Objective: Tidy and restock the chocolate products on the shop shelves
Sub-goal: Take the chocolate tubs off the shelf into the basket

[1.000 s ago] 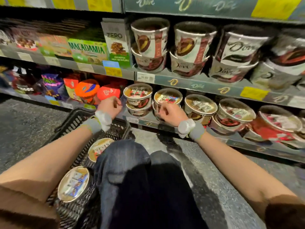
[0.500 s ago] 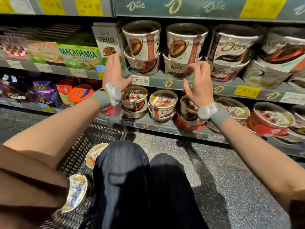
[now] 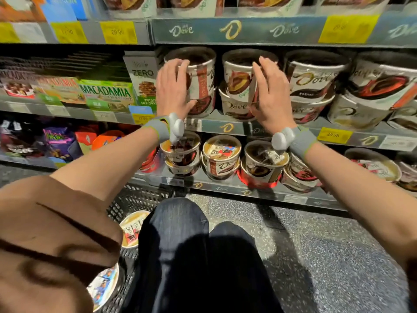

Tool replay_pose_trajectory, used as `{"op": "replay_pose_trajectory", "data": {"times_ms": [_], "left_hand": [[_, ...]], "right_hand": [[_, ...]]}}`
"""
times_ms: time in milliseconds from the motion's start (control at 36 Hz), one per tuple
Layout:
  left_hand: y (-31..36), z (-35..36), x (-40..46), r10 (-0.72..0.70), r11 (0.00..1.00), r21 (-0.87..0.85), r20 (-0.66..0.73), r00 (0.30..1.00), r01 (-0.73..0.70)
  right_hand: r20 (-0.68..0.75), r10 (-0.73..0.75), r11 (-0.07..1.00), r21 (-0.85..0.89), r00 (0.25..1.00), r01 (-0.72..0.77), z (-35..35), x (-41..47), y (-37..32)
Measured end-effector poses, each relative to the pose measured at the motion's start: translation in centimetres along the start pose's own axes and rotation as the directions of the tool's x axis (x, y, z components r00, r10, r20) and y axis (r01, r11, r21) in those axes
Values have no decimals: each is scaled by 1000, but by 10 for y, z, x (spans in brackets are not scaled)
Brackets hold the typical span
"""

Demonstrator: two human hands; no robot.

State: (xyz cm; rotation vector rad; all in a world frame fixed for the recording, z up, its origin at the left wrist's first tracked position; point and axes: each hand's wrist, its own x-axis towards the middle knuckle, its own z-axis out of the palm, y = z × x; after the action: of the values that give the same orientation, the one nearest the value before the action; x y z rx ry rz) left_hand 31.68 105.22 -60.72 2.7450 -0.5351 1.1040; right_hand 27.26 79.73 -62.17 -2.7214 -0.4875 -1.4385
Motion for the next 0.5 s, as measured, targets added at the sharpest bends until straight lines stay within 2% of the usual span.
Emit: {"op": "replay_pose_trajectory", "data": {"times_ms": [139,278,417,500], "left_hand": [[-14,1,4,-6,1000,7,-3,1000,6],[-19,2,6,17,1000,-16,6,1000,-17],[-19,-4,4,-23,980,-196,-20,1000,19],[-15,-13,4,-2,967,-254,-30,1000,-6]], "right_hand": [[-104,-21,999,-32,994,17,7,8,3],[-71,-13,999,-36,997,11,6,9,3],[-39,14,1000,-10,999,-14,3,11,-3],[16,33,999,-4,999,-33,1,10,0]]}}
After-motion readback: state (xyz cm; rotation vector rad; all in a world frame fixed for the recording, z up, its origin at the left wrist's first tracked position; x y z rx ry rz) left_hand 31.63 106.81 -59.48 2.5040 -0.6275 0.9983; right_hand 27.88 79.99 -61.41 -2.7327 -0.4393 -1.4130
